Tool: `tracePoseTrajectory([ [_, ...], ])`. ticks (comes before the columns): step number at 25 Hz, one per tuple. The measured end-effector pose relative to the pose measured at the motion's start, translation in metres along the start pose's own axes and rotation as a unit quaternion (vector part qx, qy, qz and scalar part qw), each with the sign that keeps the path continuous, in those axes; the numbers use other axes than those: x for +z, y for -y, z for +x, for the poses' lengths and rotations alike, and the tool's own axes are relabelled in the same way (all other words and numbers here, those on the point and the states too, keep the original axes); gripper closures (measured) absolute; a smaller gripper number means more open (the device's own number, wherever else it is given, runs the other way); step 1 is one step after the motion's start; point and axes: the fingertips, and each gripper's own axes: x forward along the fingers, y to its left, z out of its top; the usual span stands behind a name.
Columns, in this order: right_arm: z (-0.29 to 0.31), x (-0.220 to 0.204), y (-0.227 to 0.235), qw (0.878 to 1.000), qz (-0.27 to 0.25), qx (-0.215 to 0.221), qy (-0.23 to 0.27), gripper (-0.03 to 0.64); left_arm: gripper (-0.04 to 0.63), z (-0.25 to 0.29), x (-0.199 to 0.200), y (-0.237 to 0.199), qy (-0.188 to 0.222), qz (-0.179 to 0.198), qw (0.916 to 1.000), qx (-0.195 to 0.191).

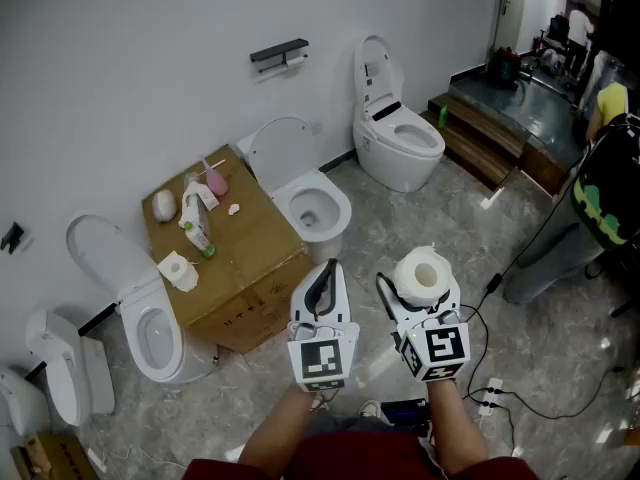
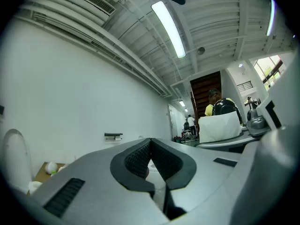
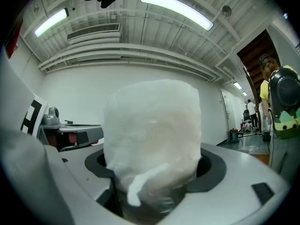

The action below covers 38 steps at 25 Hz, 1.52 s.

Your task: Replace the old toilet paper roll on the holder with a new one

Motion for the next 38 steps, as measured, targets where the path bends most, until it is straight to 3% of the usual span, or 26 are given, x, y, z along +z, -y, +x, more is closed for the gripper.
tracePoseTrajectory([
  [13,-0.033,-0.012,0.050,1.000,0.004,-0.006,-0.004,0.207,0.580,0.009,-0.004,0.058,-0.002,0.004,1.0000,-0.002],
  [18,-0.022,-0.020,0.063,1.000,0.023,-0.008,-0.009,0.207,0.580,0.023,-0.009,0.058,-0.002,-0.002,1.0000,-0.001],
  [28,0.057,-0.026,0.080,1.000,0.023,-0.011,-0.018,0.207,0.580,0.094,-0.036,0.013,-0.023,-0.011,0.9997,-0.002],
  [38,0.176,-0.012,0.070,1.000,0.008,-0.017,-0.017,0.207,0.580,0.183,-0.041,-0.075,-0.016,-0.026,0.9995,0.001],
])
